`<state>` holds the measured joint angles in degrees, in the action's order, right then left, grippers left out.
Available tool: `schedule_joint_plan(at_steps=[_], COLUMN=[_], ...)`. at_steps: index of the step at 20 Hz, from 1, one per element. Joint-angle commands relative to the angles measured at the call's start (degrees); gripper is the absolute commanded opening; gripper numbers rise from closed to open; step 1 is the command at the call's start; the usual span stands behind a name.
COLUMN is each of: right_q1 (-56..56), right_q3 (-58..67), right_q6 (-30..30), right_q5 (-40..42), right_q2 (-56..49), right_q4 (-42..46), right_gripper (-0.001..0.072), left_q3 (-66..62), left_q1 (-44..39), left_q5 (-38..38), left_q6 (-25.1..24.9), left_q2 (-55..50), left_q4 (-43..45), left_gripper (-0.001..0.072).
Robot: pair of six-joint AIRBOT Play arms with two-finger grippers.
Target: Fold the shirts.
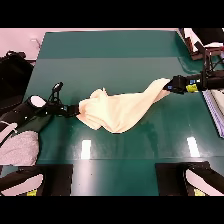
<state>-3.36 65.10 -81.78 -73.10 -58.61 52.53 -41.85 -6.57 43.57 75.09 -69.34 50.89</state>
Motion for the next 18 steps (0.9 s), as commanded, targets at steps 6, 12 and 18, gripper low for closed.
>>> schedule_joint_plan(at_steps=[6,12,18], right_q1=[-5.44,-13.88,-24.33], right_q3=[21.0,46.8,51.54], right_q6=[0.48,0.39,-1.64], right_q5=[-1.49,-8.41,-15.82], right_q2=[5.66,8.0,8.83], right_q4=[-0.04,-0.02,-0.02], right_gripper=[0.0018,0.0018,0.0018], left_q3=[-31.69,-70.73,-82.58], left_q1=[9.14,12.31,12.31], left_q5=[10.73,13.68,9.29], left_q6=[0.98,0.98,1.09], left_q2=[13.9,22.51,22.1], left_q4=[3.17,3.61,6.73], left_gripper=[0.0027,0.0025,0.0024])
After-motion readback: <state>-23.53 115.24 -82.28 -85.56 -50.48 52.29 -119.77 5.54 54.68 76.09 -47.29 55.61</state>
